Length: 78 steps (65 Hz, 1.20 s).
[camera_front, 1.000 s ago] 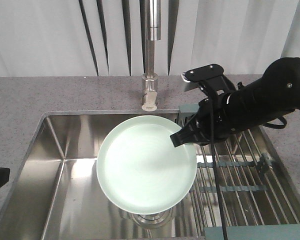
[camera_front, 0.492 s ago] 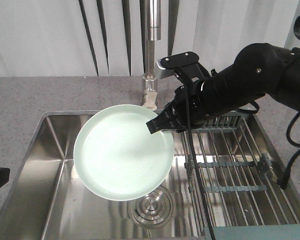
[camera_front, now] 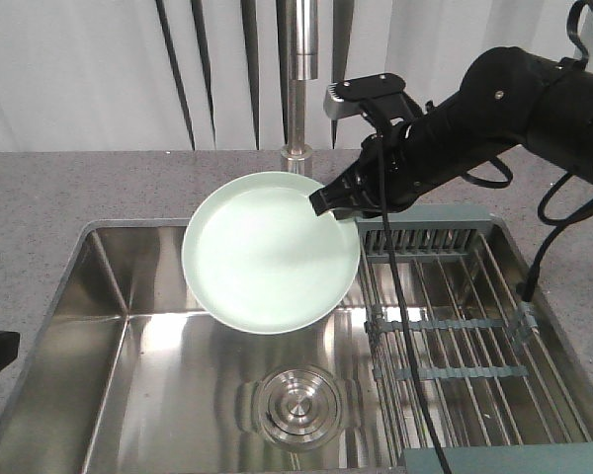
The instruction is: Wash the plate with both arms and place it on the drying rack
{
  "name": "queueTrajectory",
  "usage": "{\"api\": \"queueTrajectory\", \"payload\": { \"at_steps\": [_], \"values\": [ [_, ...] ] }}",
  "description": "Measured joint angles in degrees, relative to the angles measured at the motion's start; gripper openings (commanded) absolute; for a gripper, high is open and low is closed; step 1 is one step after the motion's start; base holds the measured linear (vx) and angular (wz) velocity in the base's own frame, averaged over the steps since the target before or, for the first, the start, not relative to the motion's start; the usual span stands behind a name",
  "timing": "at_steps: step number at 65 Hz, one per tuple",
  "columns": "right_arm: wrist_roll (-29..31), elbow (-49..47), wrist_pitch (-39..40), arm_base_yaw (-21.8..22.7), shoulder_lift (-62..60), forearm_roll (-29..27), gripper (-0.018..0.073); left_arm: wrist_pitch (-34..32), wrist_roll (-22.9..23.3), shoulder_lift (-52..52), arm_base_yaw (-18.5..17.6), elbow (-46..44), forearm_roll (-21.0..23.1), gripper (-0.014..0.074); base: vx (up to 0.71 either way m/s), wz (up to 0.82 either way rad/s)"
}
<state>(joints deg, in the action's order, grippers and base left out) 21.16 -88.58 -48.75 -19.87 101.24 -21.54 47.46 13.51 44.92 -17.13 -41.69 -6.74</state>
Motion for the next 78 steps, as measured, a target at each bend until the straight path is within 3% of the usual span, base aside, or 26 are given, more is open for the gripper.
{"api": "queueTrajectory", "payload": {
  "at_steps": [27,55,78],
  "values": [
    [0.96,0.60,-3.23,9.02,-0.86,0.16,-0.0001,0.00,0.00,0.00,0.00,0.00,0.00,0.0585,0.00,0.00],
    [2.38,15.29,-1.01,17.34,-11.91,1.35,-0.0001,0.00,0.00,0.00,0.00,0.00,0.00,0.0585,0.00,0.00],
    [2.38,22.05,0.64,23.17,-15.44,8.34,-0.0001,0.00,0.00,0.00,0.00,0.00,0.00,0.0585,0.00,0.00]
  ]
}}
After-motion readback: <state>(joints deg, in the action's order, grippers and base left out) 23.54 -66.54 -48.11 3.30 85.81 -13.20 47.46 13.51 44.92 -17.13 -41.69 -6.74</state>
